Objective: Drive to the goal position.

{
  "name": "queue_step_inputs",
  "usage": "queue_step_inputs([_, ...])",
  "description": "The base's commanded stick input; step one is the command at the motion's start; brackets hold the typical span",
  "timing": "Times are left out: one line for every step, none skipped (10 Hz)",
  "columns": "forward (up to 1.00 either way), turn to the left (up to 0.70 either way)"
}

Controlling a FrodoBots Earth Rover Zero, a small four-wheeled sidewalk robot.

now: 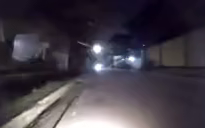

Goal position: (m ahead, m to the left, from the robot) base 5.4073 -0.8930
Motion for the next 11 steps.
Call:
queue_step_inputs([0.70,0.00])
queue_step_inputs([0.70,0.00])
queue_step_inputs([0.70,0.00])
queue_step_inputs([0.70,0.00])
queue_step_inputs([0.70,0.00])
queue_step_inputs([0.70,0.00])
queue_step_inputs([0.70,0.00])
queue_step_inputs([0.70,0.00])
queue_step_inputs([0.70,0.00])
queue_step_inputs([0.70,0.00])
queue_step_inputs([0.70,0.00])
